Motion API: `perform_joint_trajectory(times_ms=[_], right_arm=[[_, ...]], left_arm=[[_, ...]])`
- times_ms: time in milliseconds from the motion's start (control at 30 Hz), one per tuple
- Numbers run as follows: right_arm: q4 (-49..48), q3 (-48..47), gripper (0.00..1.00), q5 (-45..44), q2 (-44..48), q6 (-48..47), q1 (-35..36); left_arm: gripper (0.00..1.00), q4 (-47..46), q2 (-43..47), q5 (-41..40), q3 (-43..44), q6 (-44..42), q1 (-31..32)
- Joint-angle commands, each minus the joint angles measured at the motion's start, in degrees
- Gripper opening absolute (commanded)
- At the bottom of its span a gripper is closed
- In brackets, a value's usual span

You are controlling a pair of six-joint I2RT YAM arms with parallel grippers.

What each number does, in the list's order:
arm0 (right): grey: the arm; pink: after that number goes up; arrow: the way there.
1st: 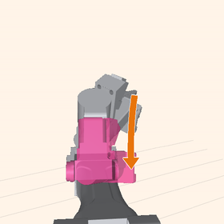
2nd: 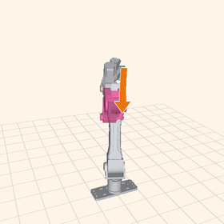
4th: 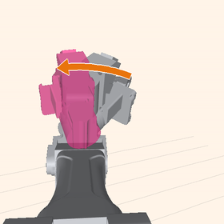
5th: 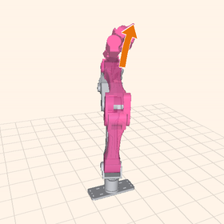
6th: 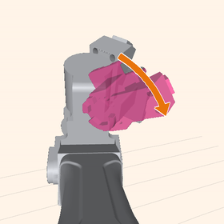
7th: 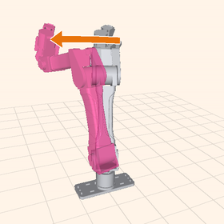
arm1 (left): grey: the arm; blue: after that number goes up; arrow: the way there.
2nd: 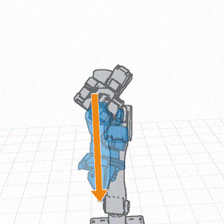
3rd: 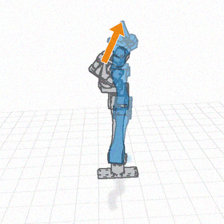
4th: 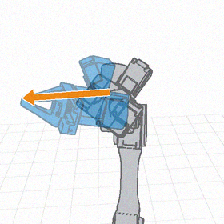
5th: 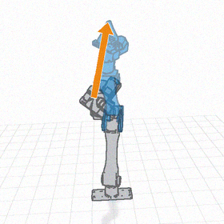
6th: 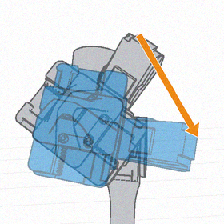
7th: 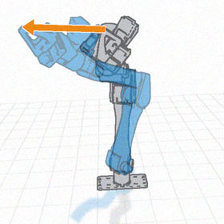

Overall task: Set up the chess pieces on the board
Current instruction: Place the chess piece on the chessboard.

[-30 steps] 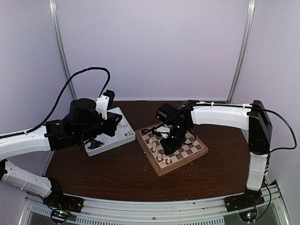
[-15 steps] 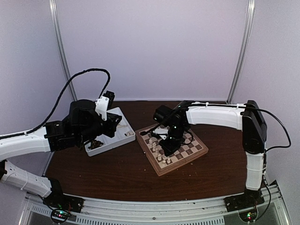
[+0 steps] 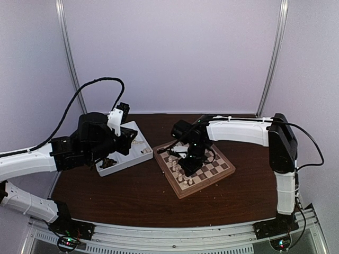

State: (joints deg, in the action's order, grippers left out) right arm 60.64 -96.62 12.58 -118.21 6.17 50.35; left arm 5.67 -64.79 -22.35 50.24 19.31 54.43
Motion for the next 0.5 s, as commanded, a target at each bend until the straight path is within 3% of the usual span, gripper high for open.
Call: perform_joint_trajectory(times_ms=[0, 233, 467], right_arm=[[1.1, -2.2, 0.04, -1.9, -1.0, -0.6, -0.3], [1.3, -2.7, 0.15, -2.3, -1.0, -0.7, -0.3], [1.6, -3.3, 0.18, -2.1, -1.0, -0.9, -0.3]], left_arm=[[0.00, -3.0, 0.6, -1.0, -0.5, -1.1, -0.2], [0.00, -3.2, 0.4, -1.3, -0.5, -1.2, -0.1], [0.00, -3.2, 0.6, -1.2, -0.6, -1.2, -0.1]])
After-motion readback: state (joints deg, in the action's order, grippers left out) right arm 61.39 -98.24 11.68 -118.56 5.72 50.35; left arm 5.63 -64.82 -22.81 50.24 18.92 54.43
